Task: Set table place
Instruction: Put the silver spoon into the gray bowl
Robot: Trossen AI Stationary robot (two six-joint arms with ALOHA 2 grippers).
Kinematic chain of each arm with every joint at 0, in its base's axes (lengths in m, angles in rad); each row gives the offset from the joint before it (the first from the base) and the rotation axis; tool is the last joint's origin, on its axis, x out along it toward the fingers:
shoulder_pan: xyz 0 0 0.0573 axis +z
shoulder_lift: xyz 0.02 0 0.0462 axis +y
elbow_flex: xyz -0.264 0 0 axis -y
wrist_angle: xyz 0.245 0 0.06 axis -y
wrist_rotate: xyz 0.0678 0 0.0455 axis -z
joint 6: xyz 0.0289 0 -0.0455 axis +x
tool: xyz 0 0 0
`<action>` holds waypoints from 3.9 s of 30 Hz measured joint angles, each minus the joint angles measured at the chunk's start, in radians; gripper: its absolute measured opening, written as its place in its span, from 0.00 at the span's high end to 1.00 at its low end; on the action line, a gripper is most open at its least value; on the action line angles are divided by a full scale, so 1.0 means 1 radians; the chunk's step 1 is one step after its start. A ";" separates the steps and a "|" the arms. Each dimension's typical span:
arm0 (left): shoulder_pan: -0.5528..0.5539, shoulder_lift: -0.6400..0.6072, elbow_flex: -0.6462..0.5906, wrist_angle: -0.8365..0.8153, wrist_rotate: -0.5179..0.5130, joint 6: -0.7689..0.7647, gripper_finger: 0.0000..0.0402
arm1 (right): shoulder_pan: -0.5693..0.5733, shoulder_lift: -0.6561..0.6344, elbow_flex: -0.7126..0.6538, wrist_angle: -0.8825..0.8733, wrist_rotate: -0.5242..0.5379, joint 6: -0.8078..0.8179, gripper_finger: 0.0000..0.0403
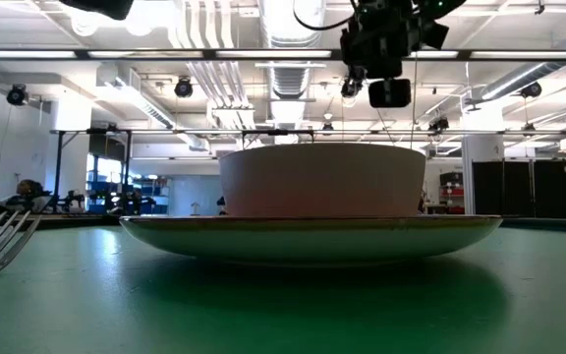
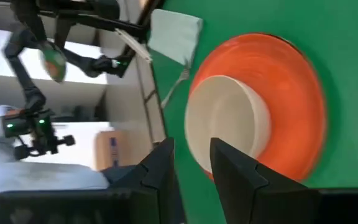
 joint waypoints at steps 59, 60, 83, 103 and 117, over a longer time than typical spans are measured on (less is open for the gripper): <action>0.153 0.642 -0.198 0.784 0.457 -0.439 1.00 | 0.586 0.288 -0.086 0.552 0.627 0.335 0.98; 0.153 0.642 -0.199 0.782 0.450 -0.435 1.00 | 0.586 0.297 -0.086 0.560 0.625 0.335 0.98; 0.169 0.634 -0.203 0.762 0.383 -0.329 0.69 | 0.583 0.329 -0.084 0.573 0.631 0.342 0.98; 0.262 0.612 -0.241 0.707 0.417 -0.280 0.69 | 0.583 0.324 -0.084 0.566 0.621 0.325 0.98; 0.385 0.358 -0.406 0.708 0.175 -0.201 0.69 | 0.550 0.269 -0.086 0.536 0.624 0.244 0.98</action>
